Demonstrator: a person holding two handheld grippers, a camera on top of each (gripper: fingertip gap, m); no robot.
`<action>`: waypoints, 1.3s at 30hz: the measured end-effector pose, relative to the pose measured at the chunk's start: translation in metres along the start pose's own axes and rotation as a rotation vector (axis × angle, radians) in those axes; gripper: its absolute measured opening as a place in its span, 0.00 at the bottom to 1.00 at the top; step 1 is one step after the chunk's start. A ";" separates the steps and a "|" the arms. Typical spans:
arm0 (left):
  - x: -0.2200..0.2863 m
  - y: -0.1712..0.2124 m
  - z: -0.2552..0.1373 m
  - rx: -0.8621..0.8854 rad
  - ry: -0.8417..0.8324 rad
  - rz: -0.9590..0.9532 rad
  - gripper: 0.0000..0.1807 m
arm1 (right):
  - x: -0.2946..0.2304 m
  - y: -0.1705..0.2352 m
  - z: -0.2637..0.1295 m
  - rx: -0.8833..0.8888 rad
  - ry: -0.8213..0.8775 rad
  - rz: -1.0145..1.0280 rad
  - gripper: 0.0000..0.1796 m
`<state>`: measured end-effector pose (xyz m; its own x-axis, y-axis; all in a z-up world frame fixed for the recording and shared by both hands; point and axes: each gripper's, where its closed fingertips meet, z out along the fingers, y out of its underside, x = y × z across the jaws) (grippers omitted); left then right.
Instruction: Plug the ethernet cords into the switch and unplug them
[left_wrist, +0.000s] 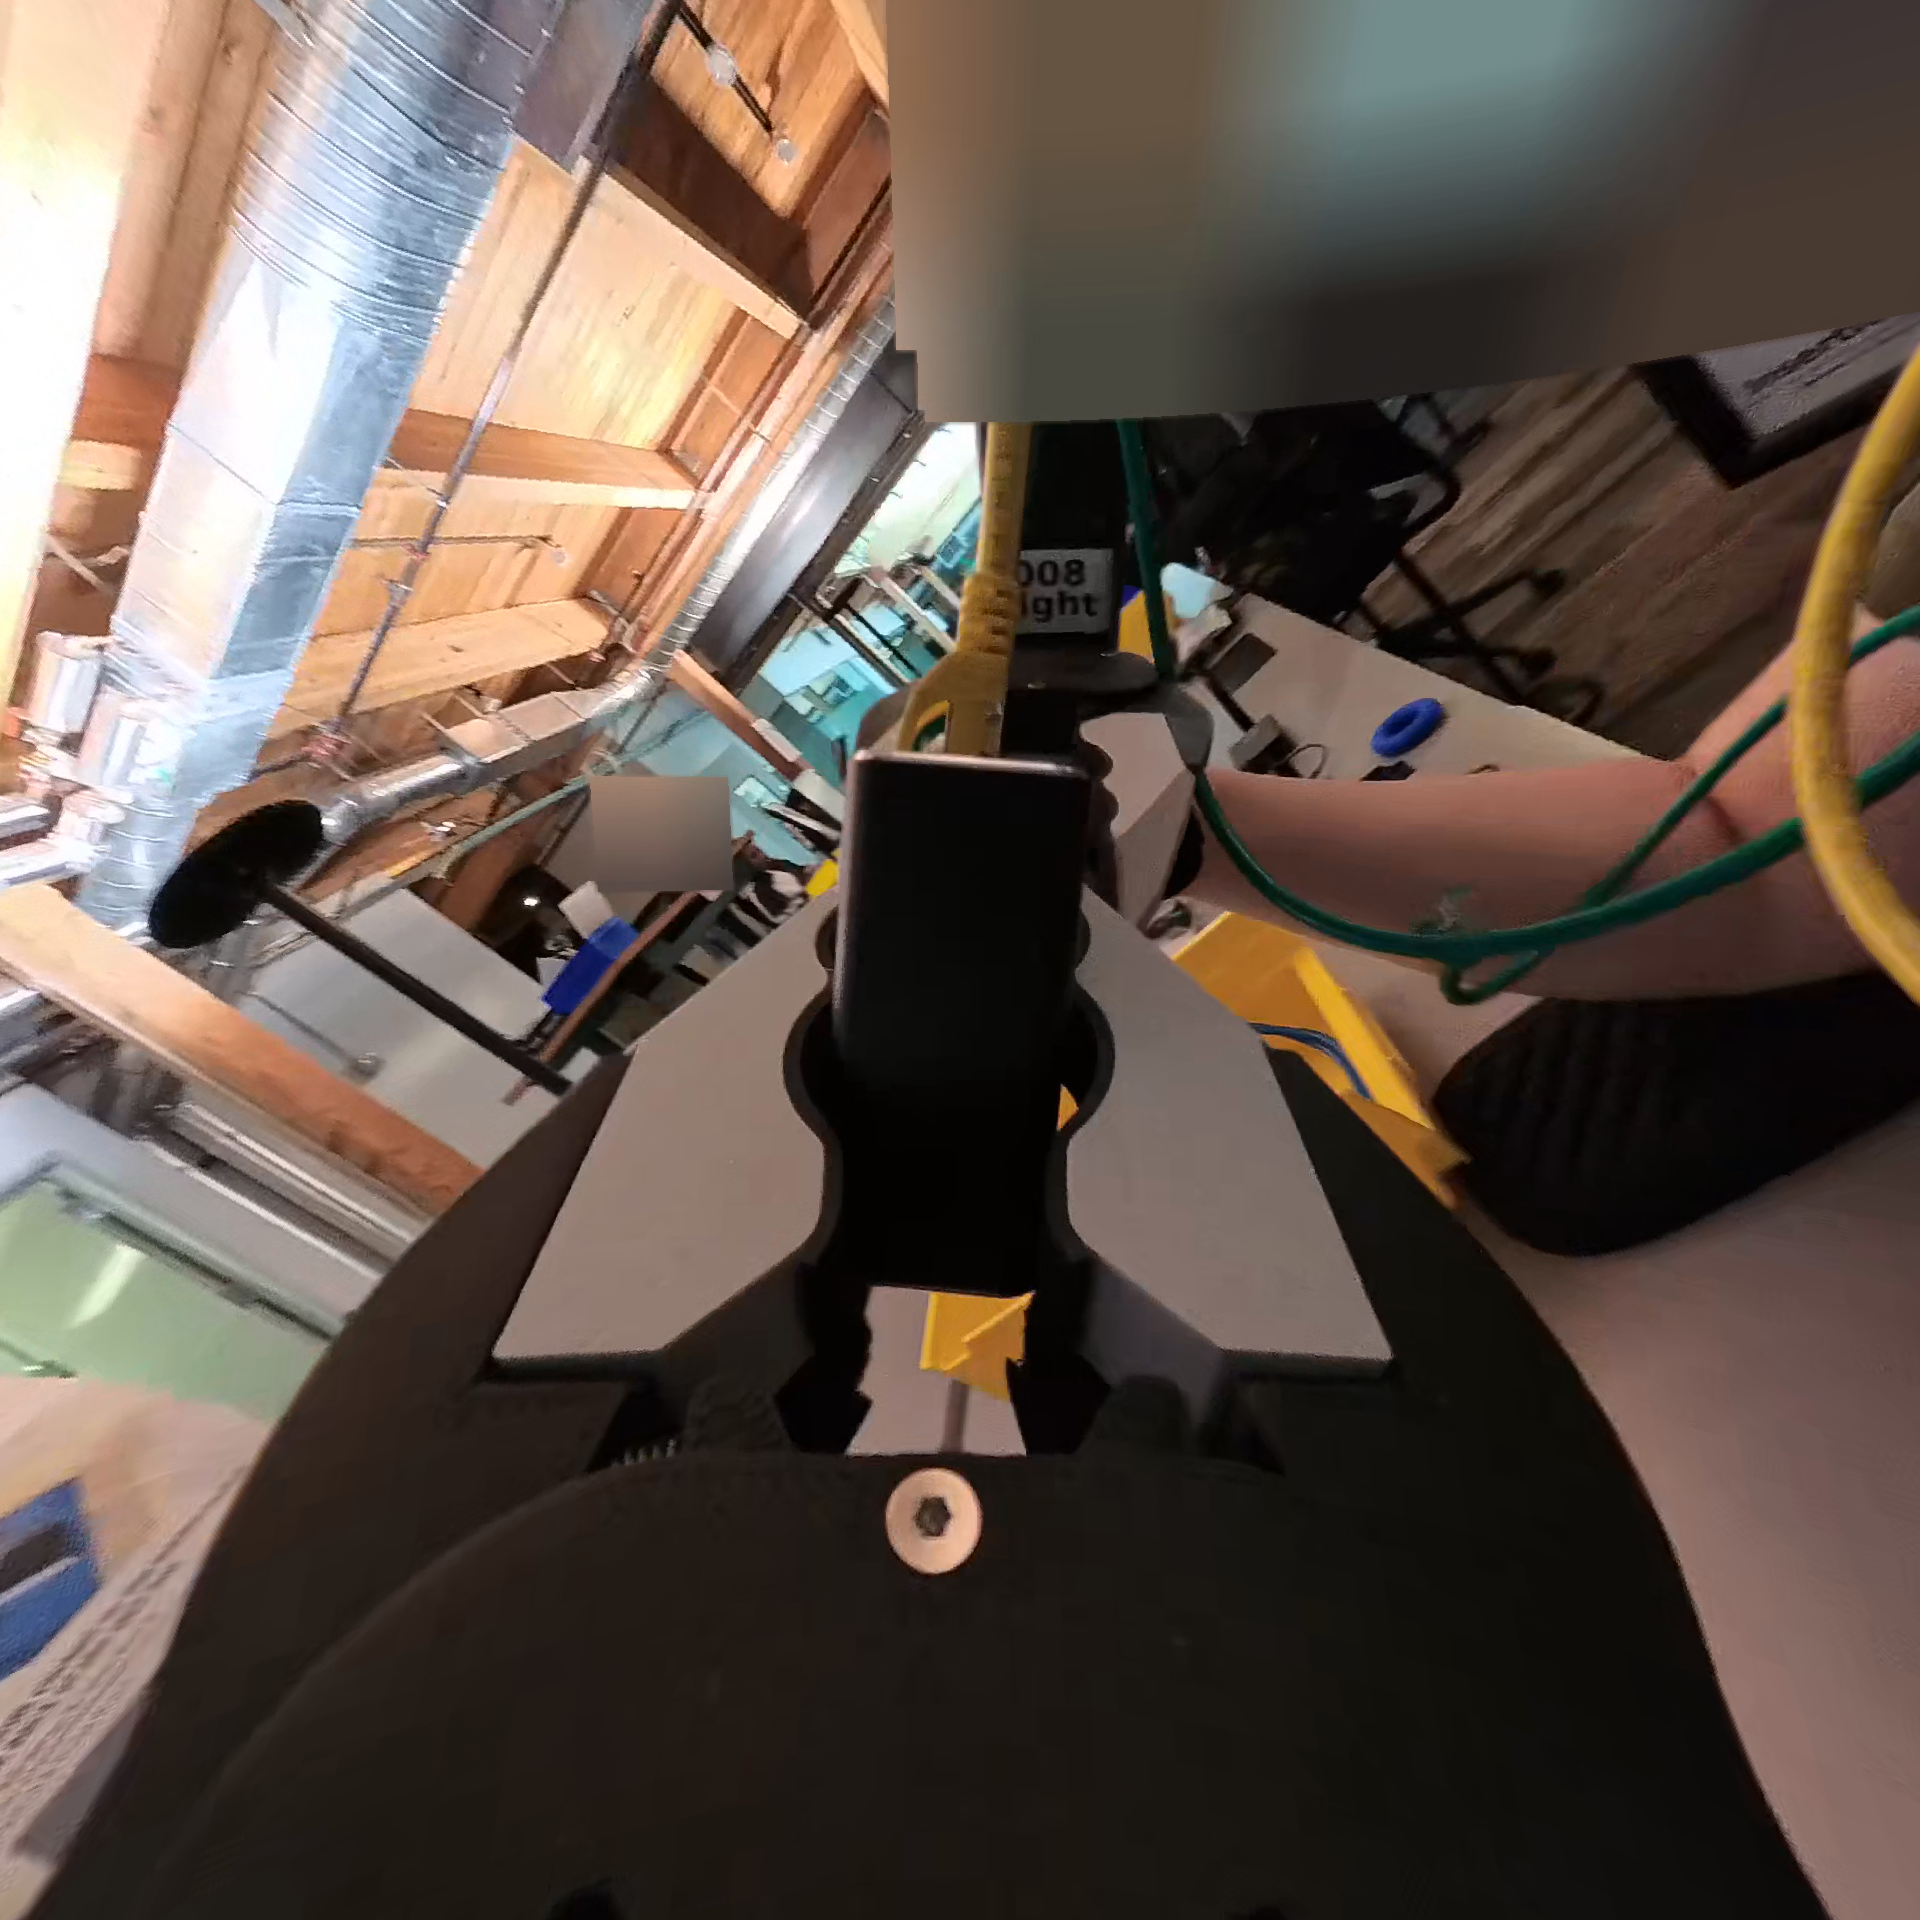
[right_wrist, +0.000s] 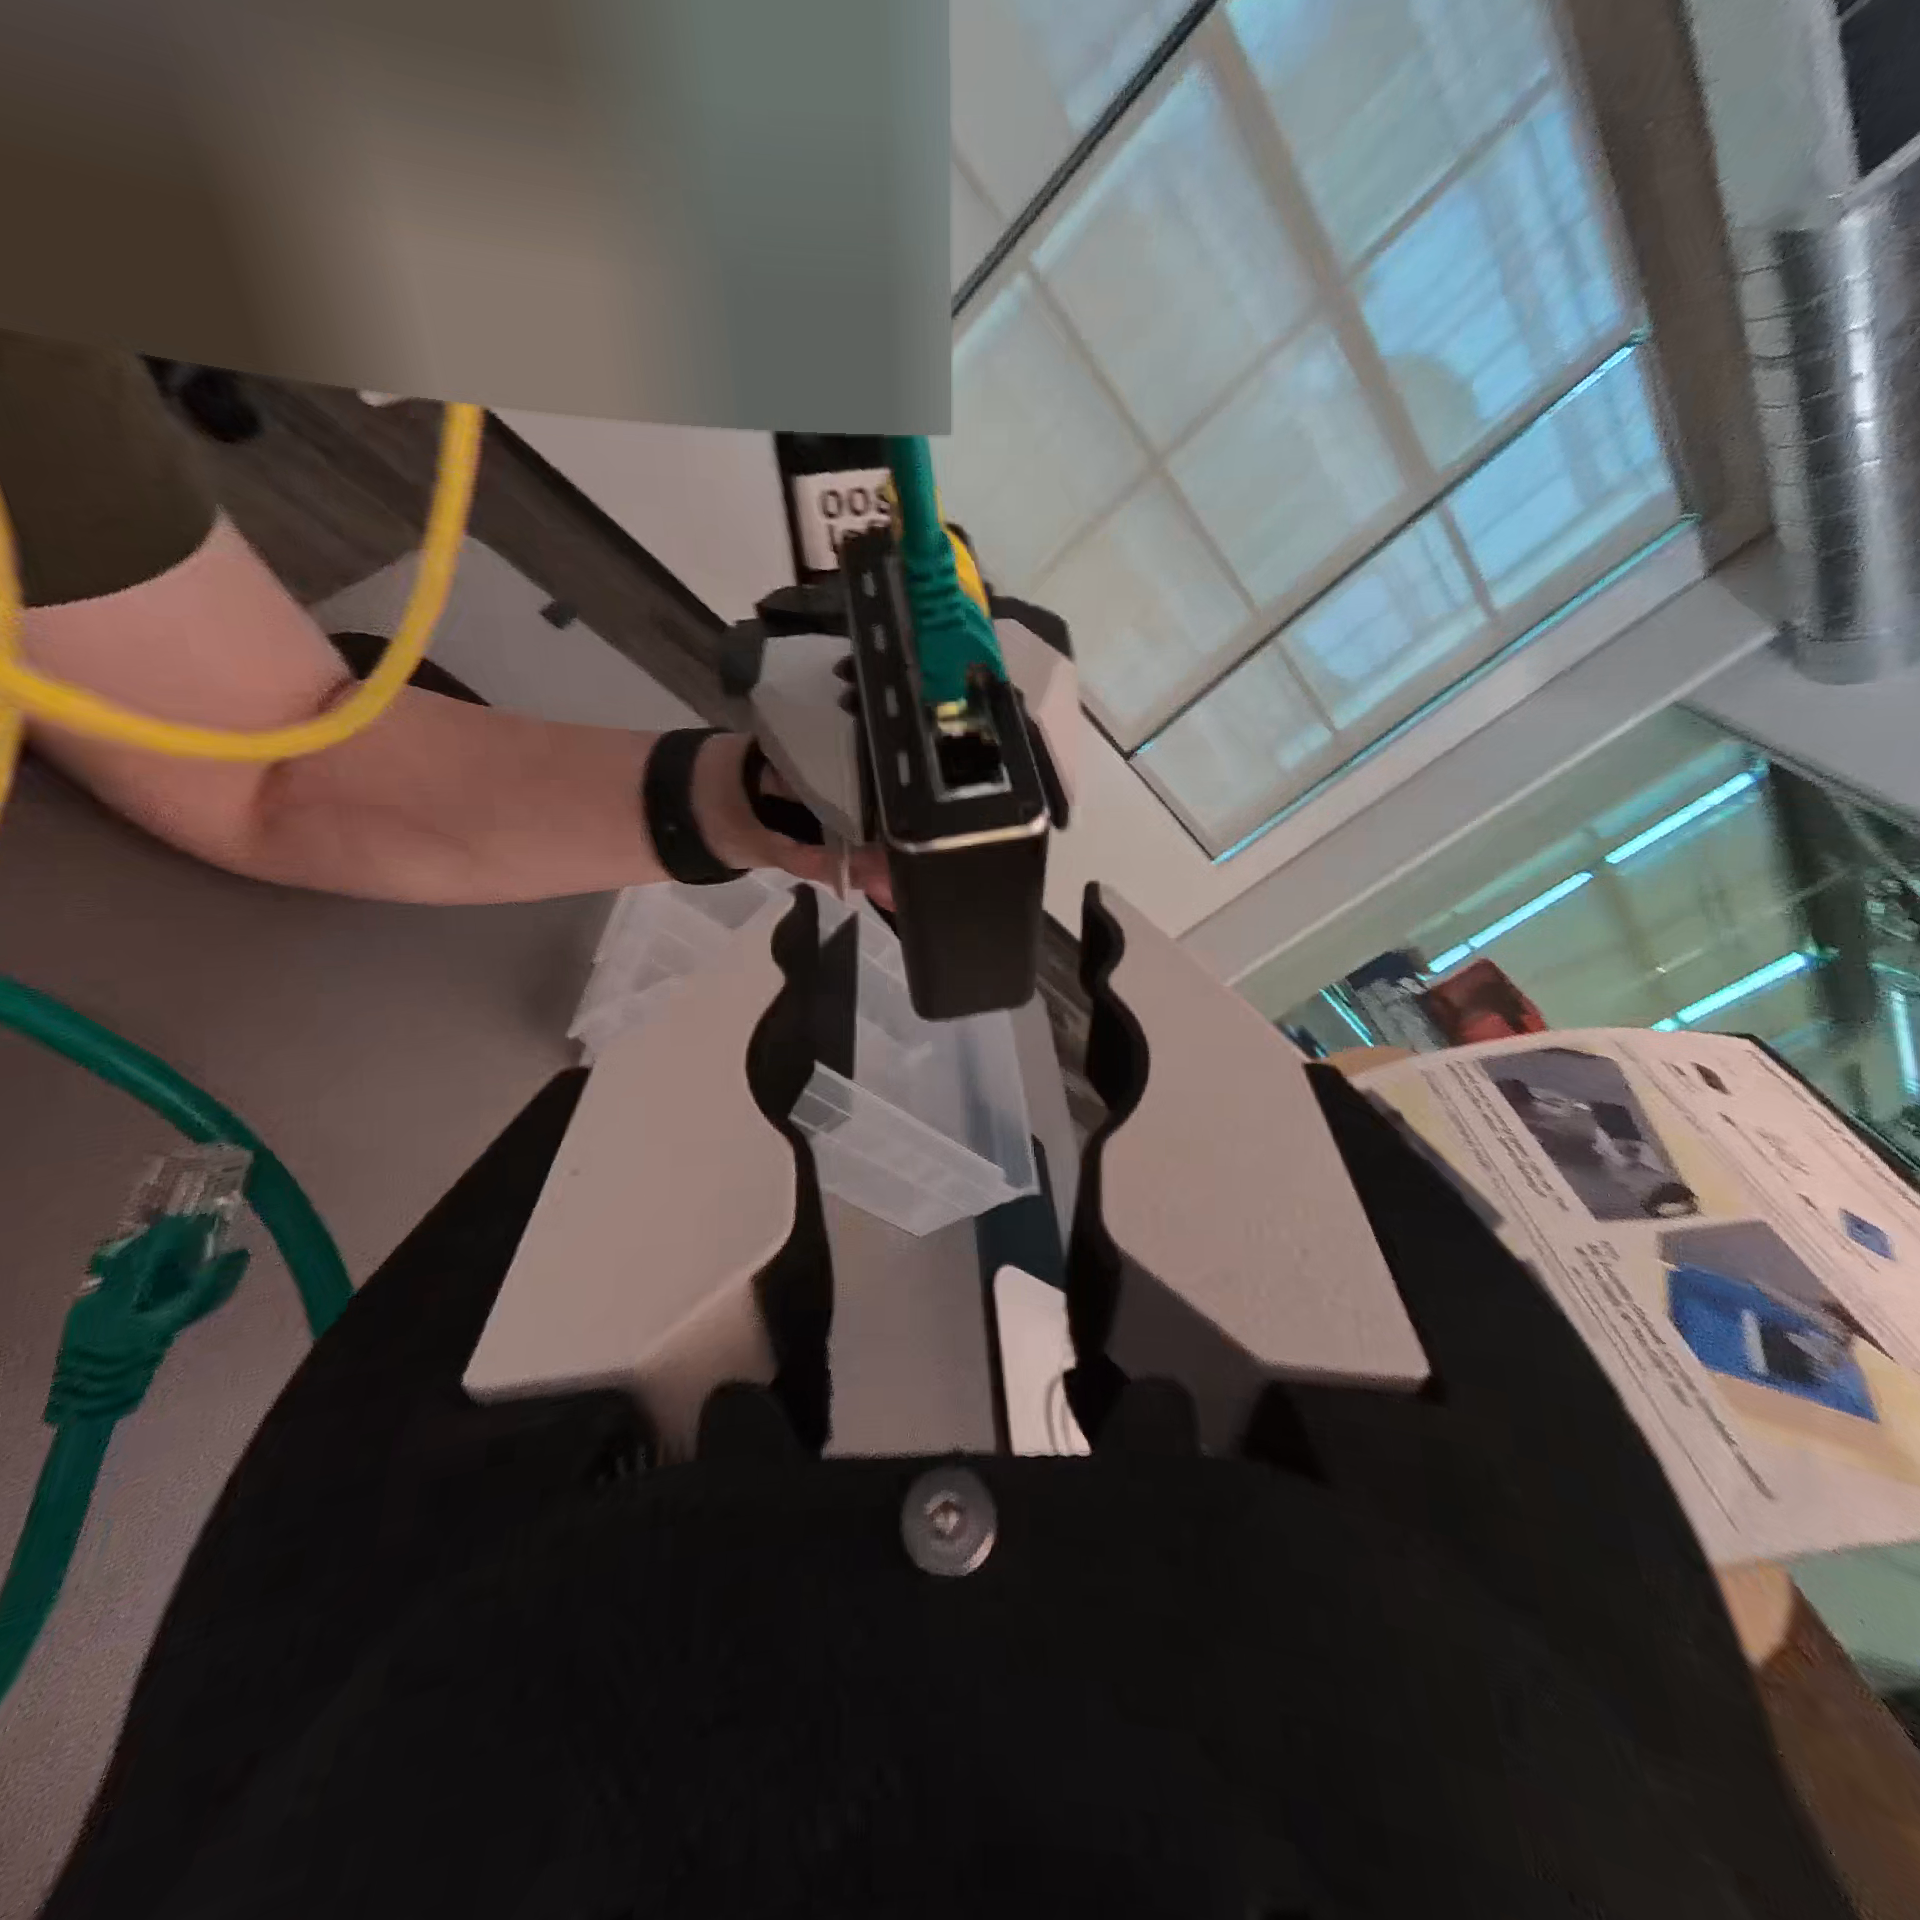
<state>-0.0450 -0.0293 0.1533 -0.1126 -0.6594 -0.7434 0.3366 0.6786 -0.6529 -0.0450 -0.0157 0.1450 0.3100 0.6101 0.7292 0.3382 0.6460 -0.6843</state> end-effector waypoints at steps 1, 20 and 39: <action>0.002 0.002 0.001 -0.003 0.019 -0.016 0.19 | -0.003 -0.002 0.002 0.016 -0.011 -0.002 0.28; 0.015 0.006 0.004 -0.001 0.133 -0.184 0.19 | -0.010 -0.007 0.000 0.110 -0.135 0.172 0.25; 0.002 0.019 -0.006 -0.182 0.033 -0.094 0.17 | 0.005 0.010 -0.009 -0.049 -0.028 0.081 0.16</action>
<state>-0.0449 -0.0159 0.1385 -0.1668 -0.7135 -0.6805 0.1495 0.6639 -0.7327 -0.0322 -0.0103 0.1419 0.3139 0.6725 0.6702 0.3558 0.5712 -0.7397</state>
